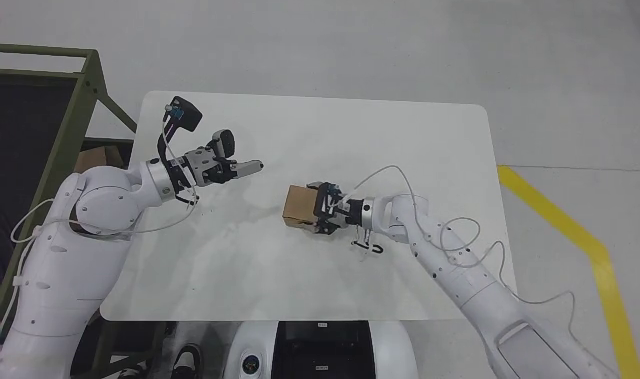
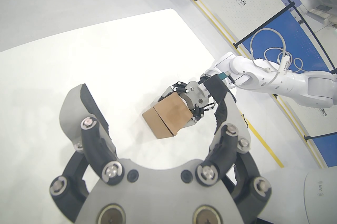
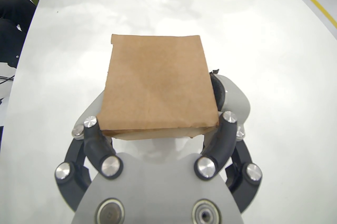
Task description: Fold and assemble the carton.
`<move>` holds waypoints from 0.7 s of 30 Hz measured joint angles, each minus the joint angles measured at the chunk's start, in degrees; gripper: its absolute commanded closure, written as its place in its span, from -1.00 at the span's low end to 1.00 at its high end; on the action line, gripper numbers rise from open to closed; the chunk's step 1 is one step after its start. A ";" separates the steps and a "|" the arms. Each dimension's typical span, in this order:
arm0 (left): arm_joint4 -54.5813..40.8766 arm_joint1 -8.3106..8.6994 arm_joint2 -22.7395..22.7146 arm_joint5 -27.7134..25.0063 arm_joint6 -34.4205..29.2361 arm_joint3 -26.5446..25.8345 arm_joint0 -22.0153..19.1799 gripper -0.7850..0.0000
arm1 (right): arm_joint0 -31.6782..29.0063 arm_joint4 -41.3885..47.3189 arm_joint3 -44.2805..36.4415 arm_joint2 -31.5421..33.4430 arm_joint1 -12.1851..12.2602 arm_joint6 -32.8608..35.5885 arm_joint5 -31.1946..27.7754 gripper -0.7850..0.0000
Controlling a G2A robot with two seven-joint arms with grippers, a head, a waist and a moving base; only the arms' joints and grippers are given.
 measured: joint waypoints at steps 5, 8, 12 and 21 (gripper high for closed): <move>0.00 0.00 0.00 0.00 0.00 0.00 0.00 -1.00 | -0.07 -0.02 -0.32 0.18 0.18 -0.66 -0.90 -1.00; 0.00 0.00 0.00 0.00 0.00 0.00 0.00 -1.00 | -0.47 -0.19 -1.54 1.02 0.56 -1.67 -0.65 -1.00; 0.00 0.00 0.00 0.00 0.00 0.00 0.00 -1.00 | -1.91 0.38 -4.59 3.06 1.14 -4.03 2.19 -1.00; 0.00 0.00 0.00 0.00 0.00 0.00 0.00 -1.00 | -3.78 0.52 -8.61 4.56 1.64 -0.23 5.89 -1.00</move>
